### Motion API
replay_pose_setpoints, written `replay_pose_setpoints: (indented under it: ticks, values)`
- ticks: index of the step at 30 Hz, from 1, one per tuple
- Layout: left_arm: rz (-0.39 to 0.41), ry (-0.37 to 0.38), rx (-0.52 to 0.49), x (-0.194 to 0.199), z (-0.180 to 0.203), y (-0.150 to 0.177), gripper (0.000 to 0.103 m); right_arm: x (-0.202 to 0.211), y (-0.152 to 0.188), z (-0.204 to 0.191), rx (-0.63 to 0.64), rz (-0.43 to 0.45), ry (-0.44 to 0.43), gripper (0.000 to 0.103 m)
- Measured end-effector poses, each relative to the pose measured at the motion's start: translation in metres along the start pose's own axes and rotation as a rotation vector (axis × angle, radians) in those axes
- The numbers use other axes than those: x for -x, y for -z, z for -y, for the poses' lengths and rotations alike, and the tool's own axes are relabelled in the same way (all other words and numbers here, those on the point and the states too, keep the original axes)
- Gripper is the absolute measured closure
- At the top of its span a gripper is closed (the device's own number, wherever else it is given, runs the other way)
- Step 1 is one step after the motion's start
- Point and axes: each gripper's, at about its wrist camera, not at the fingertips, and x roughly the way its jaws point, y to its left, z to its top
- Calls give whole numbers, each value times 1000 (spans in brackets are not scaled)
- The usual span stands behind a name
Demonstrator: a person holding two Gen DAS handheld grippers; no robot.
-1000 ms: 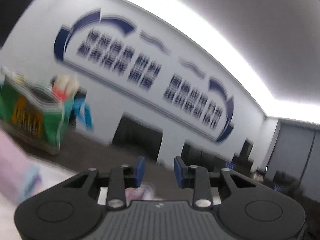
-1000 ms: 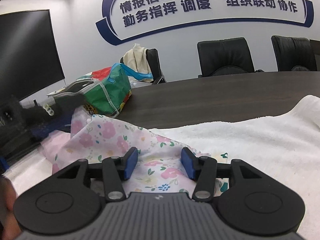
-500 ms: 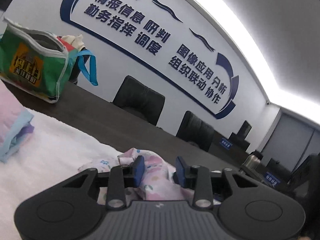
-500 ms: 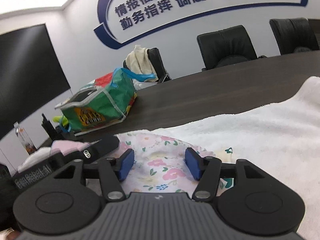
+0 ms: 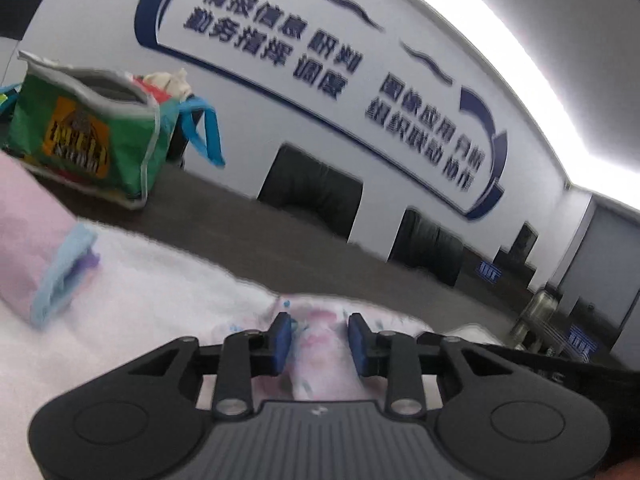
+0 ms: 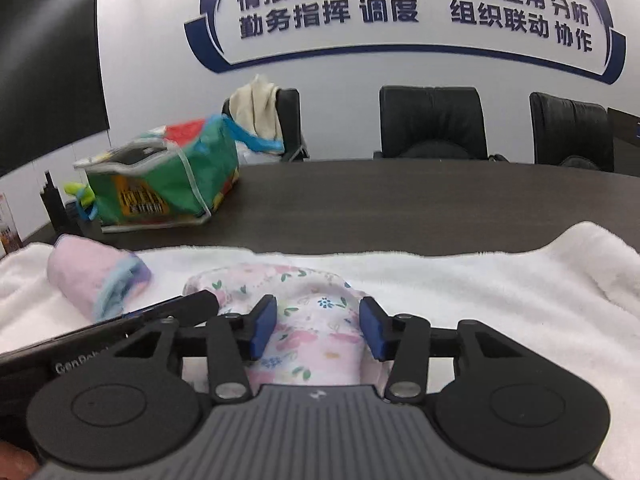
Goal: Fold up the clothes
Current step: 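Release the garment on the cream cloth and open both grippers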
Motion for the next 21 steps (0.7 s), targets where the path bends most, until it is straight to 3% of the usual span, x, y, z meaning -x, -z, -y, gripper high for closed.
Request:
replay_pose_setpoints:
  ticks: [5,8,10,11,12,14,16,17,18,20,21]
  values:
    - [73,2,24,8,-8,-12,68,27,-16,1,-22,95,3,56]
    - [134,36,9,19,0,-8,68,19,-13,-3,-3,58,3,56]
    - [121,-6,-93,16,14,-3,68,7,-8,-9,31,9,20,53]
    - [70,-20,-98,9,14,-3,71,1,-6,-12,51,-19,33,51]
    - [17,-32,-99,1,14,-2,75,-2,-4,-13,50,-26,47,51]
    - [-43,-65,-2,4,10,-19,79,1,-7,-14,29,-28,67,51]
    - [30,-33,51,35,13,-57,77,29,-22,-19,0,41,56,51]
    - [71,-25,25,54,19,-73,69,47,-29,-22,-11,92,42,47]
    - [111,-18,-2,72,25,-90,57,68,-36,-27,-17,145,20,35]
    - [113,-36,-93,106,31,-106,50,103,-46,-40,-4,221,-7,21]
    - [112,-46,-138,122,34,-114,50,120,-50,-46,3,255,-19,20]
